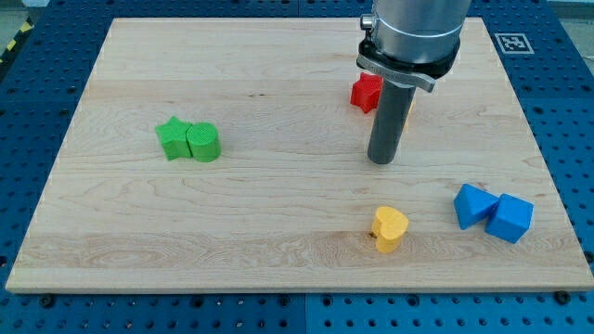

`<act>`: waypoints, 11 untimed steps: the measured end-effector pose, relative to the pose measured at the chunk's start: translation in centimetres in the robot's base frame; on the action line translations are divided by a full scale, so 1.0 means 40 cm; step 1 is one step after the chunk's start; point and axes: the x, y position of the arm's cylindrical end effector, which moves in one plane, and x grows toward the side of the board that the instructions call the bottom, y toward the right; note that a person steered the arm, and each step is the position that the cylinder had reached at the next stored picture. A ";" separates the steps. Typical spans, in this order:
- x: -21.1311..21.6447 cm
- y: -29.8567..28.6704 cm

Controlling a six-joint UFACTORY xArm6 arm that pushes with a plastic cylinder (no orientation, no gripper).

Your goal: Push the yellow heart down a bit

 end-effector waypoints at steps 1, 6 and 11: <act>0.000 0.000; 0.146 0.031; 0.275 0.042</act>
